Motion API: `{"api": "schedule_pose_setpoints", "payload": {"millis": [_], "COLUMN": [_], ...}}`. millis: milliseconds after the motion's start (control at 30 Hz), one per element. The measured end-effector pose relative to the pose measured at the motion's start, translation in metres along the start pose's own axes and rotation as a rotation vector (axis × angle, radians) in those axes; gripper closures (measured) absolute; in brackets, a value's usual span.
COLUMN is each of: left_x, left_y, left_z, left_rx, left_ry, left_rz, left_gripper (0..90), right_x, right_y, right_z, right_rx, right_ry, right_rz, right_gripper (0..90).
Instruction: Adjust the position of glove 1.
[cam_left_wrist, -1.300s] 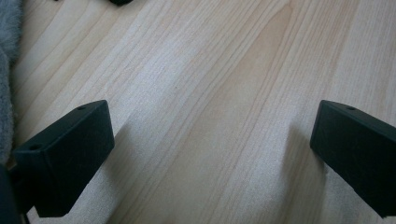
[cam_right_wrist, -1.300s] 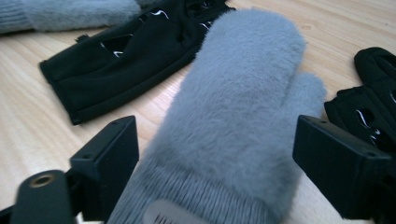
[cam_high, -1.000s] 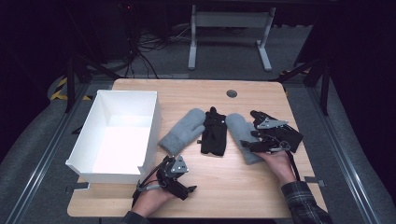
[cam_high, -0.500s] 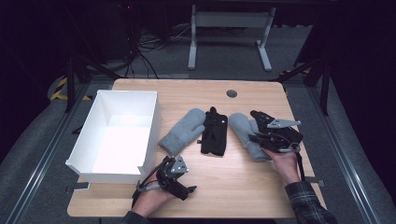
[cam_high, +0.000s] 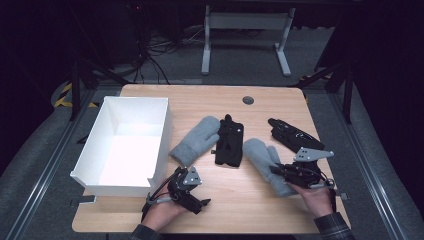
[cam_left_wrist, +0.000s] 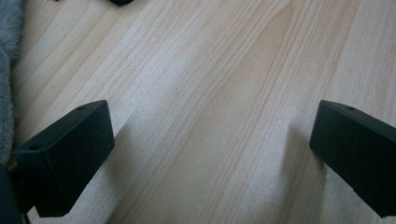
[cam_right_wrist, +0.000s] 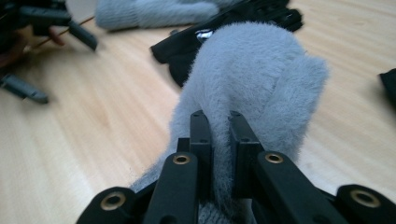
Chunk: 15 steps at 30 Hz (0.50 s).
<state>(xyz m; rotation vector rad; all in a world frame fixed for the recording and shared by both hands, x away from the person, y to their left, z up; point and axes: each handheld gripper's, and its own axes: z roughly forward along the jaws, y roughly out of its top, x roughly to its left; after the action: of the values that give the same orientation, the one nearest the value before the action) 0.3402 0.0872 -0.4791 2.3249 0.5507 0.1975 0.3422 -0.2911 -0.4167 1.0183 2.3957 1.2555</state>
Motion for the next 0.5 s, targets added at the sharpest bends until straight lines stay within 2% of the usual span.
{"api": "schedule_pose_setpoints", "payload": {"millis": [33, 200, 267, 300, 367, 433, 500], "left_x": [0.0, 0.0, 0.0, 0.0, 0.0, 0.0, 0.0], "left_y": [0.0, 0.0, 0.0, 0.0, 0.0, 0.0, 0.0], "left_z": [0.0, 0.0, 0.0, 0.0, 0.0, 0.0, 0.0], "left_rx": [0.0, 0.0, -0.001, -0.001, -0.001, -0.001, -0.001], "left_ry": [0.0, -0.001, -0.001, -0.001, 0.0, -0.001, -0.001], "left_rz": [0.0, -0.001, -0.001, -0.001, 0.0, -0.001, -0.001], "left_gripper": [0.3, 0.3, 0.3, 0.3, 0.3, 0.3, 0.3], "right_x": [0.007, 0.018, 0.023, 0.023, 0.024, 0.025, 0.025], "right_y": [-0.004, -0.011, -0.016, -0.016, -0.017, -0.016, -0.015], "right_z": [-0.001, 0.0, 0.005, 0.005, 0.005, 0.001, -0.006], "right_rx": [0.012, 0.039, 0.074, 0.074, 0.093, 0.071, 0.048], "right_ry": [0.005, 0.021, 0.03, 0.03, 0.027, 0.026, 0.016], "right_rz": [-0.009, -0.014, -0.016, -0.016, -0.023, -0.023, -0.03], "right_gripper": [83.3, 82.5, 72.0, 72.0, 60.5, 55.7, 55.5]}}
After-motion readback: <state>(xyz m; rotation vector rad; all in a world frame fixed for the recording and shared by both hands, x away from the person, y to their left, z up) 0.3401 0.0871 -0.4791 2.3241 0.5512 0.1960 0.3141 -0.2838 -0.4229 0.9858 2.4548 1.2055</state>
